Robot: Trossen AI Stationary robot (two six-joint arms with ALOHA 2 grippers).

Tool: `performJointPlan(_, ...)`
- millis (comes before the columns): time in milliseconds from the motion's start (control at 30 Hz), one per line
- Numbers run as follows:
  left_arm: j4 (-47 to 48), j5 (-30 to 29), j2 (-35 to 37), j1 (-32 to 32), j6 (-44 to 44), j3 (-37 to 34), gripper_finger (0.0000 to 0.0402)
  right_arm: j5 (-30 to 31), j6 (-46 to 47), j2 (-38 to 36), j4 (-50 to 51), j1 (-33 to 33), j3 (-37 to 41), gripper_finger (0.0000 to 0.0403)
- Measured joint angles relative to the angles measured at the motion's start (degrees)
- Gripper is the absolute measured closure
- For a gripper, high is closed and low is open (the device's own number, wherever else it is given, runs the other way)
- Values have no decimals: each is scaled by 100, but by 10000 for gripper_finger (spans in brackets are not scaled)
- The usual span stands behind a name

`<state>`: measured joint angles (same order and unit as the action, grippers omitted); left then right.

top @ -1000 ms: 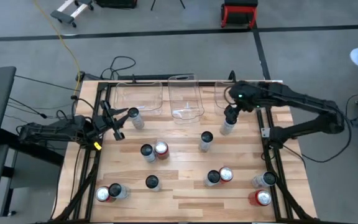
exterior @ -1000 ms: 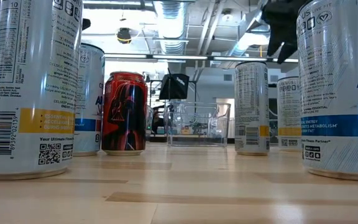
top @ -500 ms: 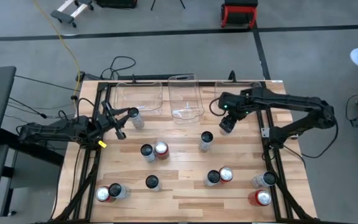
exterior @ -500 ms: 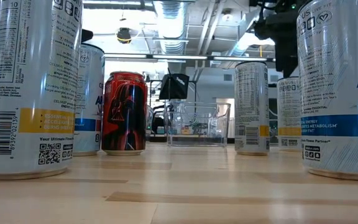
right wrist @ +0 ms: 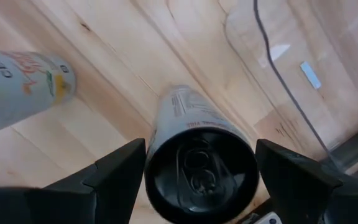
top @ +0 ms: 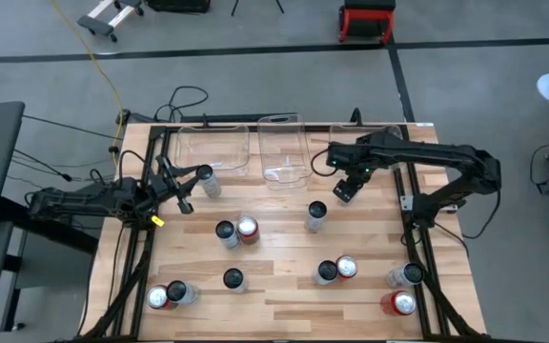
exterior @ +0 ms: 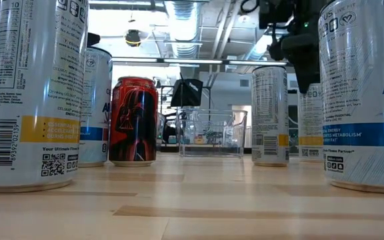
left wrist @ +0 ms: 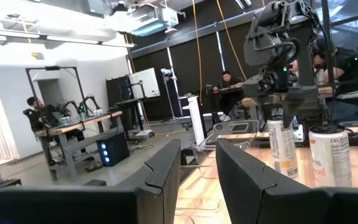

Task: Sort soda cans
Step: Put the white-yellow soda can into the right transparent bin

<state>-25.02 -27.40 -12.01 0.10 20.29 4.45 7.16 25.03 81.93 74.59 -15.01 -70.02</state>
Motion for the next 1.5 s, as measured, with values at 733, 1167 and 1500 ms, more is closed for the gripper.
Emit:
performJointPlan(733, 136, -2, 0, 0, -61, 0, 303, -13, -65, -701, -121, -5, 674, 106)
performJointPlan(1167, -59, -7, 2, 0, 44, 0, 303, -15, -436, -857, 278, -497, -85, 112)
performJointPlan(1500, -57, -7, 0, 0, 38, 0, 303, 45, -849, -858, 805, -991, -1536, 112)
